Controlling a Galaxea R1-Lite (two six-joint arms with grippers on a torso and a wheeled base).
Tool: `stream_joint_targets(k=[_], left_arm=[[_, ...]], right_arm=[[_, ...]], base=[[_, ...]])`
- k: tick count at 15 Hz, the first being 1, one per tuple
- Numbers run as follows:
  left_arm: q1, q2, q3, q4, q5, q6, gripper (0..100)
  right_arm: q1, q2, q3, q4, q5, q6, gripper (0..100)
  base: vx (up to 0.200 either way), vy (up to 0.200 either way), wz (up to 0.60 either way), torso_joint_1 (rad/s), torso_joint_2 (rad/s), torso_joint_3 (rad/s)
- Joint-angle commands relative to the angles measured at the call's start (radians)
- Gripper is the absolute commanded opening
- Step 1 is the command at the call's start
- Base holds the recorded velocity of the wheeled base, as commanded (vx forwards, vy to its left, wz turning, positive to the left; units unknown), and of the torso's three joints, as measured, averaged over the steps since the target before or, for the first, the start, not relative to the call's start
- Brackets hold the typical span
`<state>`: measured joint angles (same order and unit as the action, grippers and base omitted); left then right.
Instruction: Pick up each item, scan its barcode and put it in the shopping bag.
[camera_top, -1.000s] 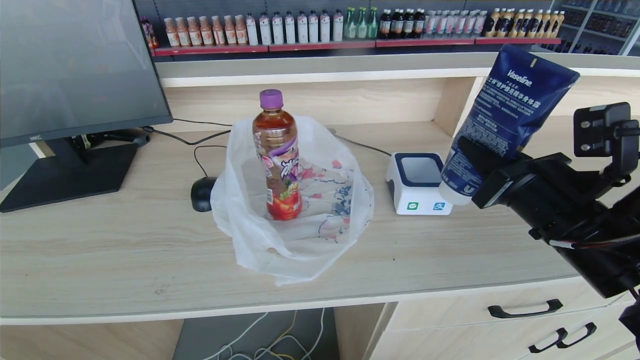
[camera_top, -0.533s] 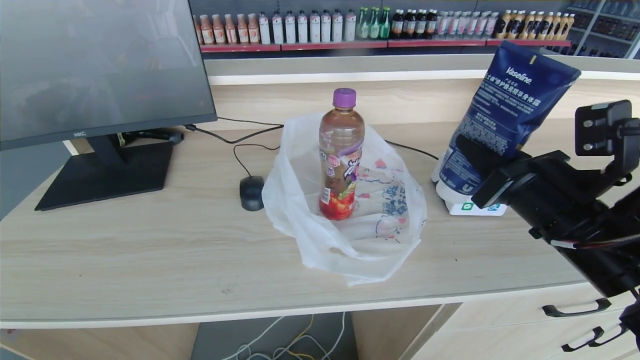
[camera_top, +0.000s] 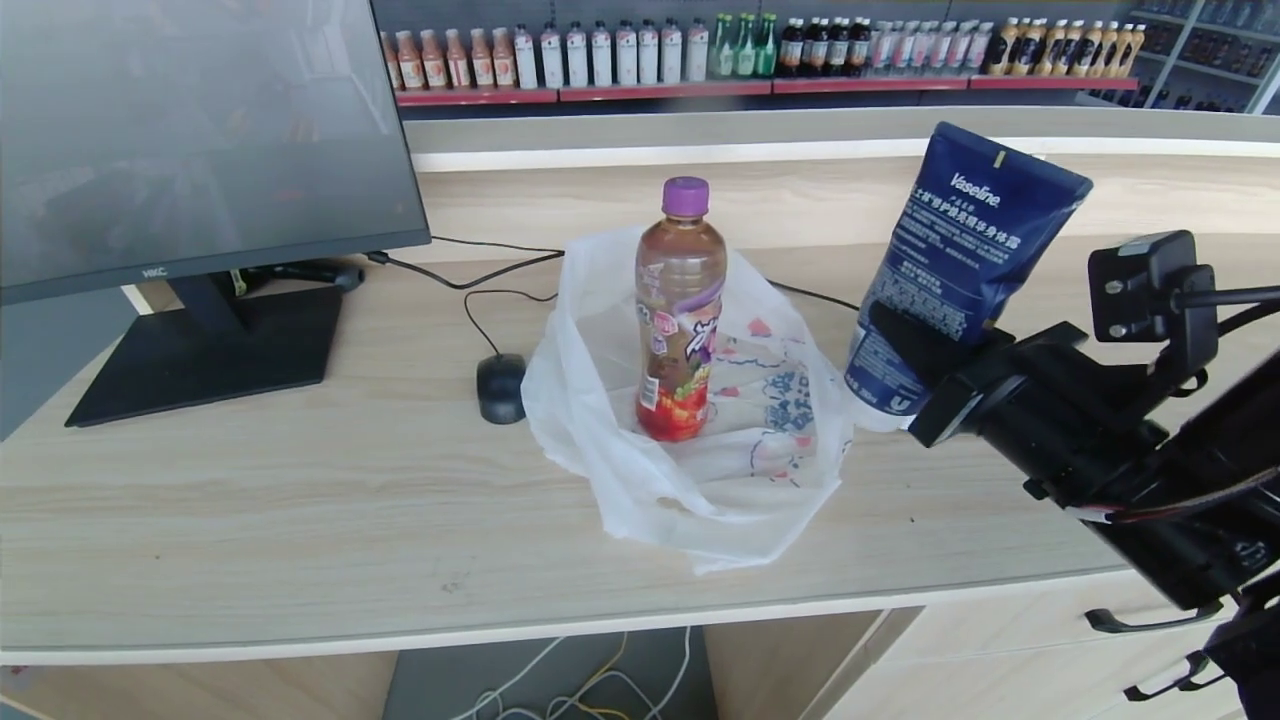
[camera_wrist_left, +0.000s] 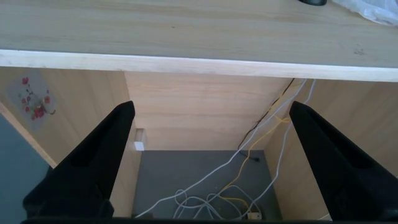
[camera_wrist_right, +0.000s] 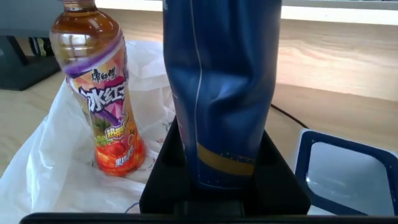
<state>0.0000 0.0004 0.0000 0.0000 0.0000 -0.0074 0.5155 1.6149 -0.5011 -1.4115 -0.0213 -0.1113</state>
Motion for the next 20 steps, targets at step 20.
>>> stream_joint_targets(k=[20], left_arm=[[0.0,0.0,0.0,0.0,0.0,0.0,100]], right_arm=[[0.058,0.315,-0.267,-0.001,0.001,-0.001,0]], base=[[0.0,0.0,0.0,0.0,0.0,0.0]])
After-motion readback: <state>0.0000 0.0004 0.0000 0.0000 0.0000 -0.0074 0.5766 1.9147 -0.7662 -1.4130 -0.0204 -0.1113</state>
